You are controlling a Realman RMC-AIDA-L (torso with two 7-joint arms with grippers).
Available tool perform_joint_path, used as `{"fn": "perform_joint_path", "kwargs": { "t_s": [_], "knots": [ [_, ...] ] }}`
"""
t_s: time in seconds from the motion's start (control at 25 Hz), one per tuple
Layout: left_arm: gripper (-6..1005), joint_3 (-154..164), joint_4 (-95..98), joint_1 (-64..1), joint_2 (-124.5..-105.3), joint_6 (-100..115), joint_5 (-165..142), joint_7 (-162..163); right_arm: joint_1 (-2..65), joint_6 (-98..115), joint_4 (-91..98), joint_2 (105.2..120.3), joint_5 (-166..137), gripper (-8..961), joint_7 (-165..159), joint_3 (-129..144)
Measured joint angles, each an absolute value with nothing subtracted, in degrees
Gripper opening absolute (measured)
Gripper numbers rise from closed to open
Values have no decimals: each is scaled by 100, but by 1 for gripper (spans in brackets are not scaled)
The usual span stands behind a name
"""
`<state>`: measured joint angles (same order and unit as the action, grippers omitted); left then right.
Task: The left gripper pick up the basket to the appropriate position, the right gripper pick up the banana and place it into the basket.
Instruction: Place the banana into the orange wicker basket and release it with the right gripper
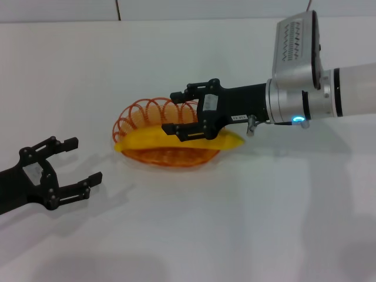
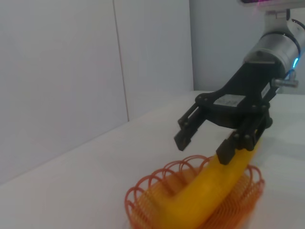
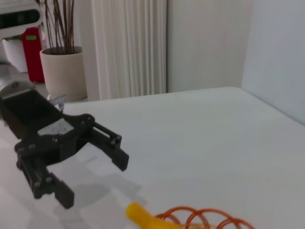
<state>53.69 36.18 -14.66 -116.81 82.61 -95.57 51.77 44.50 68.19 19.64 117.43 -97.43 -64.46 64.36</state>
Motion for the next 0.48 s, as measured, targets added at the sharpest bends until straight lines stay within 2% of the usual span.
{"fn": "perform_joint_path", "kwargs": {
  "t_s": [0.16, 0.36, 0.48],
  "knots": [
    [878, 5369, 3615, -1446, -11680, 8261, -9556, 5176, 4418, 6859, 1971, 11721, -9617, 751, -6479, 6448],
    [878, 5370, 3612, -1420, -11680, 8261, -9553, 5176, 4362, 7117, 2028, 11688, -9579, 803, -6480, 6451],
    [878, 5370, 3612, -1398, -11680, 8261, -9552, 5173, 4207, 7629, 2241, 11633, -9593, 801, -6480, 6428]
  ]
}}
